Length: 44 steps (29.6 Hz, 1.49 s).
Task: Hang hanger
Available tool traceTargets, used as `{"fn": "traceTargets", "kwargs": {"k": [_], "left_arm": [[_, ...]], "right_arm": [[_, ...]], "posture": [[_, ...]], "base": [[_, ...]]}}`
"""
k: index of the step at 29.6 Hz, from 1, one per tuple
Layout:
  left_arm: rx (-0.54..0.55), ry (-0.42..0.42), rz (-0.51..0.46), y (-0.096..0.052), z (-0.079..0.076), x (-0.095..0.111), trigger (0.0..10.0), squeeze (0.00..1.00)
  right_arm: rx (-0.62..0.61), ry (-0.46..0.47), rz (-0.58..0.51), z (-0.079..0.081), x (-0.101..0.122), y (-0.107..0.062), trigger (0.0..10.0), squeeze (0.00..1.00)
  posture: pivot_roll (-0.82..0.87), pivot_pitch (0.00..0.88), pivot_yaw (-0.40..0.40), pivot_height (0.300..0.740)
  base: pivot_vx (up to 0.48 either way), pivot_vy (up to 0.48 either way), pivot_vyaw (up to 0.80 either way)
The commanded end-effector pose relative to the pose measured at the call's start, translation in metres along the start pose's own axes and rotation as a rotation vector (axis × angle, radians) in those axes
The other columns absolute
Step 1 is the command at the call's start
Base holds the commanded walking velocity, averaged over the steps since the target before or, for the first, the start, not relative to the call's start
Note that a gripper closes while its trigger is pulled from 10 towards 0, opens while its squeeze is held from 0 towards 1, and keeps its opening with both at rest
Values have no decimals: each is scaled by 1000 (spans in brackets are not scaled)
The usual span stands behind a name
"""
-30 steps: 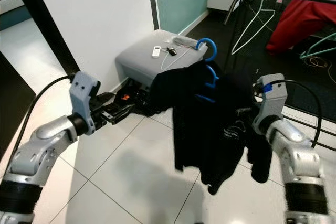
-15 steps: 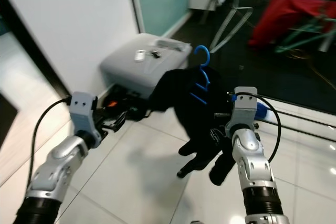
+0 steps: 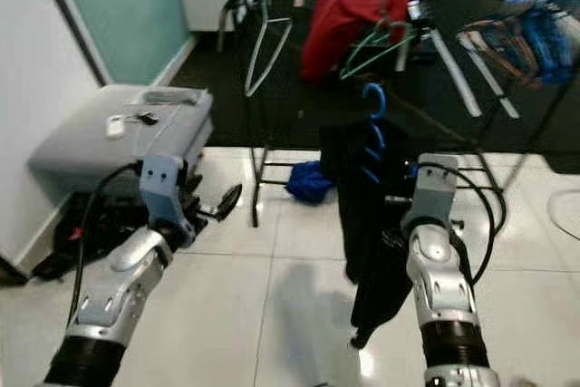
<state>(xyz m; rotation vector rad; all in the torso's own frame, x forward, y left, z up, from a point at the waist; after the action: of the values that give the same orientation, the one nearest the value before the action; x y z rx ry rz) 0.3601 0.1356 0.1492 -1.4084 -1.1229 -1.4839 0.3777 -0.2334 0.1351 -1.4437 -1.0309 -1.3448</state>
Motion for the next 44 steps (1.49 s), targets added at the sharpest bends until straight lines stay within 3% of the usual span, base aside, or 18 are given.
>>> {"fn": "traceTargets", "kwargs": {"k": [1, 8, 13, 19, 27, 37, 44], "left_arm": [[3, -14, 26, 0, 2, -9, 10000, 0], [1, -28, 8, 2, 1, -7, 10000, 0], [41, -34, 7, 2, 7, -8, 10000, 0], [22, -29, 2, 4, 4, -7, 10000, 0], [15, -30, 1, 4, 4, -8, 10000, 0], [6, -35, 0, 5, 5, -9, 10000, 0], [-4, -34, 2, 6, 4, -10, 10000, 0]], "right_arm": [[-5, 1, -69, 1, 14, 1, 0, 0], [-38, 8, -96, -7, 19, 2, 0, 0], [-39, -1, -106, -8, 21, 3, 0, 0], [-49, -1, -118, -9, 25, 5, 0, 0], [-63, 5, -120, -13, 25, 5, 0, 0], [-72, 9, -147, -16, 33, 7, 0, 0], [-96, 7, -151, -26, 35, 10, 0, 0]], "posture": [[-140, 71, 16, 740], [-143, 74, 20, 740], [-143, 74, 21, 740], [-142, 75, 24, 740], [-145, 76, 27, 740], [-147, 77, 27, 740], [-151, 78, 28, 740]], "base": [[0, 0, -800], [0, 0, -800], [327, 0, 0], [480, 0, 0], [480, 0, -745], [480, 0, 0], [480, 0, -643]]}}
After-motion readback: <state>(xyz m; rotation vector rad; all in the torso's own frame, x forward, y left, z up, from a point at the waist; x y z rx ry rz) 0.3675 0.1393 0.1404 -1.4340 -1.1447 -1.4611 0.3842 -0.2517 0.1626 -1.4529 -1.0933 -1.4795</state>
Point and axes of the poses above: a point about 5 cm out from each wrist's last joint towards the gripper, its own y axis pointing out of the wrist towards the gripper, its own x axis along the axis of the wrist's last joint, z = x × y, the point moved 5 cm from there along y, pointing out of the wrist towards the gripper, and after that the axes turned 3 degrees about y, right-handed, at the moved point
